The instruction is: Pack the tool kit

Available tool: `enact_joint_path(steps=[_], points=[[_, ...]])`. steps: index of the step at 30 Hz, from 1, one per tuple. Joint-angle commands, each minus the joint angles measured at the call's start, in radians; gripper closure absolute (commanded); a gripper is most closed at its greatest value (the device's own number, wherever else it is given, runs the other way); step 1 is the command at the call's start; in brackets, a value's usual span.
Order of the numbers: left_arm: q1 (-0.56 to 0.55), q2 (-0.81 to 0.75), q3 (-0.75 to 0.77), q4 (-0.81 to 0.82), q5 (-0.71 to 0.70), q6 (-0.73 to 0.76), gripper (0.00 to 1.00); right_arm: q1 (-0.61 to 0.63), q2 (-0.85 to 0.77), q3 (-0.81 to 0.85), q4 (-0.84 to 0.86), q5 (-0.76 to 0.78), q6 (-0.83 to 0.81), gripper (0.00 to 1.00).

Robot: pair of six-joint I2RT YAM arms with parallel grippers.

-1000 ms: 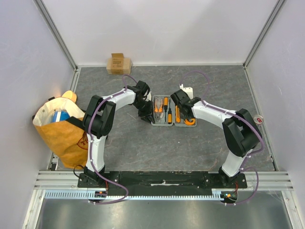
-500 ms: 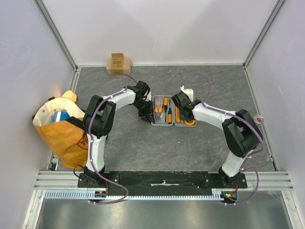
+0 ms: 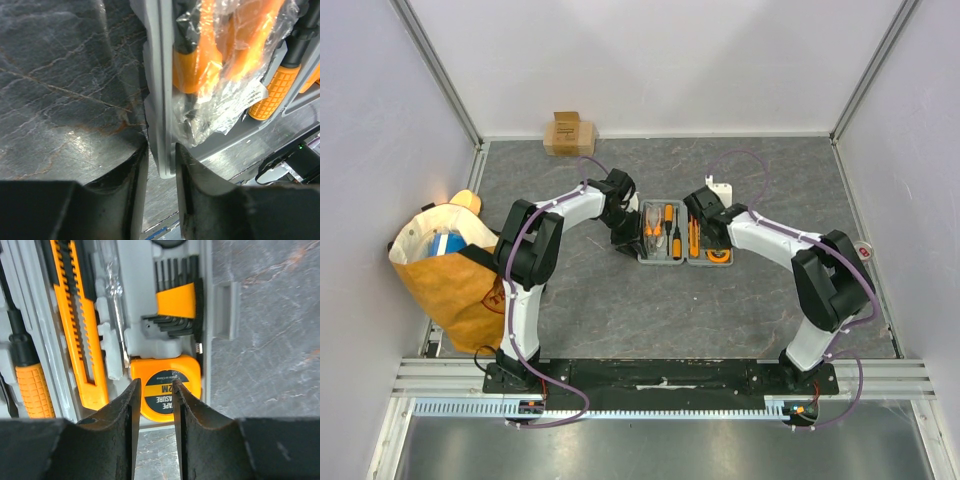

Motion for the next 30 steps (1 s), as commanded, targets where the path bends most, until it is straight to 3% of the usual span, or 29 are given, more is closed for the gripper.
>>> enact_joint_path(steps=[1, 6, 14, 22, 30], points=[[-0.002, -0.003, 0.02, -0.045, -0.075, 0.01, 0.61, -0.028, -0.05, 0.127, -0.11, 0.058, 0.034, 0.62], [-0.003, -0.05, 0.1, -0.077, -0.079, 0.025, 0.53, -0.051, -0.083, 0.175, -0.121, 0.02, 0.01, 0.59], [0.026, -0.196, 0.144, -0.082, -0.181, -0.022, 0.48, 0.024, -0.116, 0.129, 0.046, -0.255, -0.183, 0.52], [0.142, -0.431, -0.03, 0.016, -0.283, -0.119, 0.48, 0.176, -0.012, 0.138, 0.207, -0.37, -0.26, 0.51], [0.242, -0.544, -0.152, 0.041, -0.285, -0.14, 0.48, 0.249, 0.133, 0.207, 0.213, -0.358, -0.298, 0.55]])
